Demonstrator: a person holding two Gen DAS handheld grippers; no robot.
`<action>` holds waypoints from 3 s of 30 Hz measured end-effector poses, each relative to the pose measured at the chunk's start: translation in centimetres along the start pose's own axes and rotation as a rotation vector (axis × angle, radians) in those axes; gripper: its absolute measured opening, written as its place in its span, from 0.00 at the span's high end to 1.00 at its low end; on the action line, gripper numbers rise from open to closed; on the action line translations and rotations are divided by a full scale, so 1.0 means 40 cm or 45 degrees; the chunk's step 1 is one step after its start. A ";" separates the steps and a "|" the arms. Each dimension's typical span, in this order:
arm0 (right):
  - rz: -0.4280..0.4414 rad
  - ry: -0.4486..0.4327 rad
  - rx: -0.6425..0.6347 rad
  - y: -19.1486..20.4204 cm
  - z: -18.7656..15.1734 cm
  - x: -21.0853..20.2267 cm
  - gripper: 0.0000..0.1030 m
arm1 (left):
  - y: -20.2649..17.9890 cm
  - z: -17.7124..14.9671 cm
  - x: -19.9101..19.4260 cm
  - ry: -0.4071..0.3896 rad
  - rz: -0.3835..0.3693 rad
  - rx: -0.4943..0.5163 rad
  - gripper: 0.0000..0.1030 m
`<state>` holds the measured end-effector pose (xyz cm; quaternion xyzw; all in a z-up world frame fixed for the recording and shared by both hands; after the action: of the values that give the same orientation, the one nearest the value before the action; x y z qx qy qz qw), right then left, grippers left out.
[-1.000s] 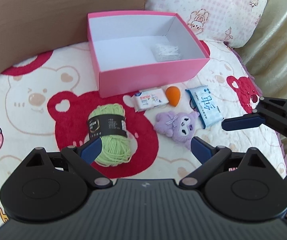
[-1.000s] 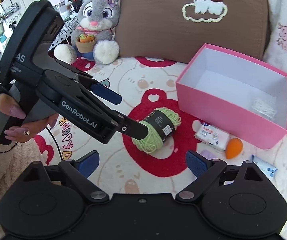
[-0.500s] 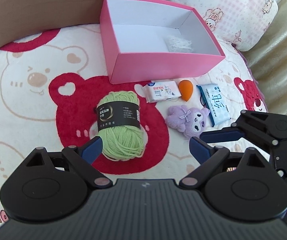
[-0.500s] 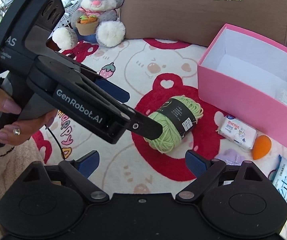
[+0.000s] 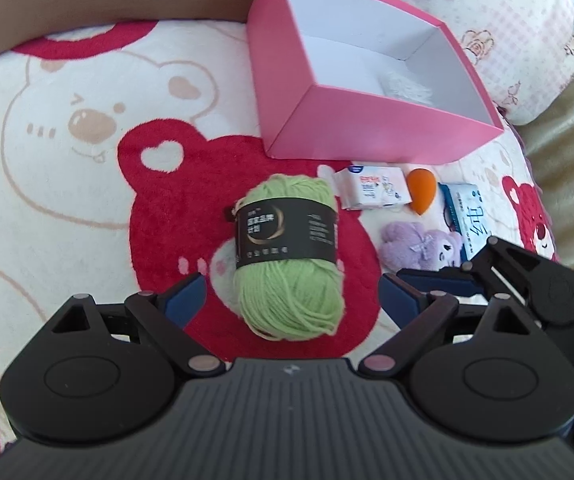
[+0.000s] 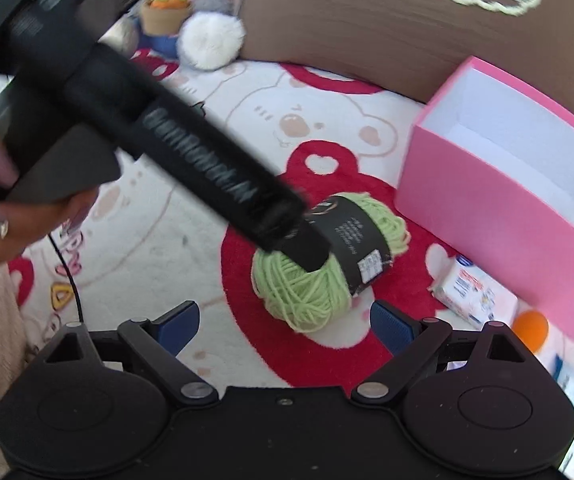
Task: Organize objects
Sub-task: 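Close the left gripper around the green yarn skein and lift it, then carry the yarn skein with the left gripper over the pink box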
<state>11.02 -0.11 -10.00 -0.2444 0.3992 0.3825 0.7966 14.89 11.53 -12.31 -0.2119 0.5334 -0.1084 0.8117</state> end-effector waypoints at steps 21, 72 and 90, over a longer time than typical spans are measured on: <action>0.020 -0.041 0.210 -0.066 -0.016 0.110 0.08 | 0.053 -0.001 0.104 0.052 -0.118 -0.162 0.35; -0.040 -0.116 0.252 -0.074 -0.102 -0.081 0.40 | -0.117 -0.083 -0.004 0.010 -0.229 -0.148 0.47; -0.109 -0.277 0.190 -0.112 0.027 -0.255 0.40 | -0.297 -0.003 -0.217 -0.099 -0.131 0.112 0.48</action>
<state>11.14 -6.23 -0.61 -0.1584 0.3271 0.3415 0.8668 11.84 4.48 0.24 -0.2071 0.4845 -0.1652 0.8337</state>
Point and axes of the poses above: each gripper's, at about its wrist camera, not at the fingertips, and x roughly the way its jaws point, y to its left, z to its top, the point moved 4 cm from there along x, roughly the way its jaws point, and after that the axes turned 10 degrees about -x, right-handed, at the moved point
